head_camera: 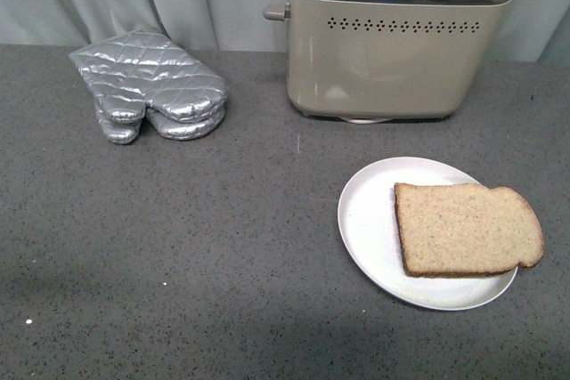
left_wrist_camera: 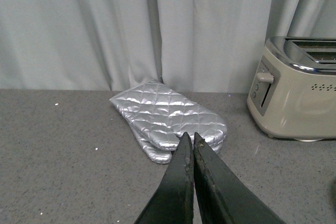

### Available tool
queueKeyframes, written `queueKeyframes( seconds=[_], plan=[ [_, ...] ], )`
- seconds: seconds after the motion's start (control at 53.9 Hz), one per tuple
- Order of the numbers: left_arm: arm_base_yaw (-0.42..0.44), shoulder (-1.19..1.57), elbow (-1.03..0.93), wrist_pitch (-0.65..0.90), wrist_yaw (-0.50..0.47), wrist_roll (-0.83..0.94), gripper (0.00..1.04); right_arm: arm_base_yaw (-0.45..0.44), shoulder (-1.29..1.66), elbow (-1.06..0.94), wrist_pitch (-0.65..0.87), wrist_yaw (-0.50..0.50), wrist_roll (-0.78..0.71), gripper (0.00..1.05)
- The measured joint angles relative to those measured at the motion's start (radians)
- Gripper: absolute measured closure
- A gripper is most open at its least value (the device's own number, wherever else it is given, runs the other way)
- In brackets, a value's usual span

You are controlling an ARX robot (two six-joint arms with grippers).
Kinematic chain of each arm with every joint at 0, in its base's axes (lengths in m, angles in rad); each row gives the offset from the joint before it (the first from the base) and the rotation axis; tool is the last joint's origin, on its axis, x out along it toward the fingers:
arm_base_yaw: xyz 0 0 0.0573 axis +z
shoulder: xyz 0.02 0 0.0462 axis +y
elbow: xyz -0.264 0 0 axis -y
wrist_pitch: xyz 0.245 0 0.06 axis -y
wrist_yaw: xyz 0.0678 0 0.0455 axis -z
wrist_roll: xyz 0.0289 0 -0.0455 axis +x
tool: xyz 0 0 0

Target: Put bread into toaster

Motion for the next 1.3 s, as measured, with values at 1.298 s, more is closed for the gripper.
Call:
queueKeyframes(
  seconds=[1.298],
  plan=[
    [0.168, -0.746, -0.031, -0.676, 0.167, 0.003, 1.01, 0.000, 0.000, 0.000, 0.000, 0.000, 0.000, 0.10]
  ],
)
